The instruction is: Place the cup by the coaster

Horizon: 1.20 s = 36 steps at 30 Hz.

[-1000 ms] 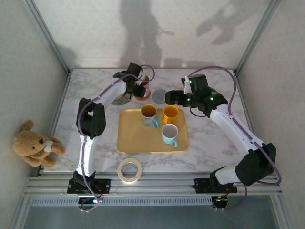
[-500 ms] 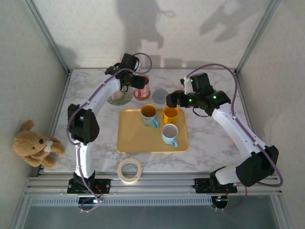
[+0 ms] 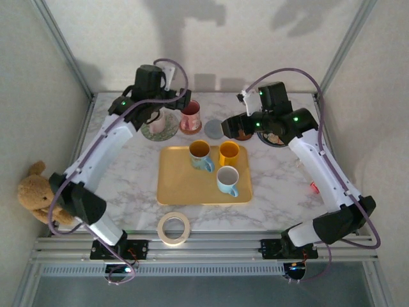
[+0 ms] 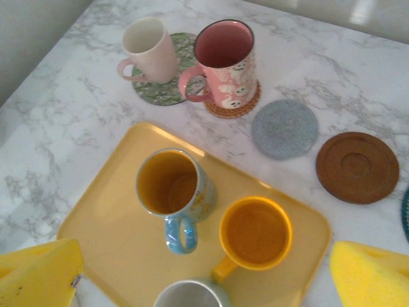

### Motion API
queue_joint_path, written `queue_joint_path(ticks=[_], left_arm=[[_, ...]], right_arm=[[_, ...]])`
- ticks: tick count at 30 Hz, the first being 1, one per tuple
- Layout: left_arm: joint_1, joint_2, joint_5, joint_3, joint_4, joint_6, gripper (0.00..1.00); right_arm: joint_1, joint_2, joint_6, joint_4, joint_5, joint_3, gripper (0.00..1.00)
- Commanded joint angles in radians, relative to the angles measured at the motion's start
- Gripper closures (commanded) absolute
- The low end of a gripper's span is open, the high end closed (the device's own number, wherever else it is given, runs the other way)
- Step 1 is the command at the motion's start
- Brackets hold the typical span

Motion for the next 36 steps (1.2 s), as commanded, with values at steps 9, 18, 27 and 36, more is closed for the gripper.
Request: queue_joint_path(ticks=[9, 18, 27, 36], left_arm=[[0.005, -0.381, 0.174, -0.449, 0.185, -0.014, 0.0], [0.003, -0.582, 0.259, -0.757, 0.176, 0.007, 0.0], [0.003, -0.664, 0.337, -0.92, 0.178, 0.089, 0.0], [0.008, -0.717, 0.353, -1.061, 0.24, 0.104, 0.0]], right_arm=[[0.057, 0.055, -0.034, -0.084, -0.137, -0.013, 0.01], [0.146, 0.087, 0.007, -0.074, -0.077, -0.101, 0.04], [0.232, 0.127, 0.038, -0.057, -0.006, -0.182, 0.11], [0.3, 0.238, 0.034, -0.066, 0.088, -0.149, 0.15]])
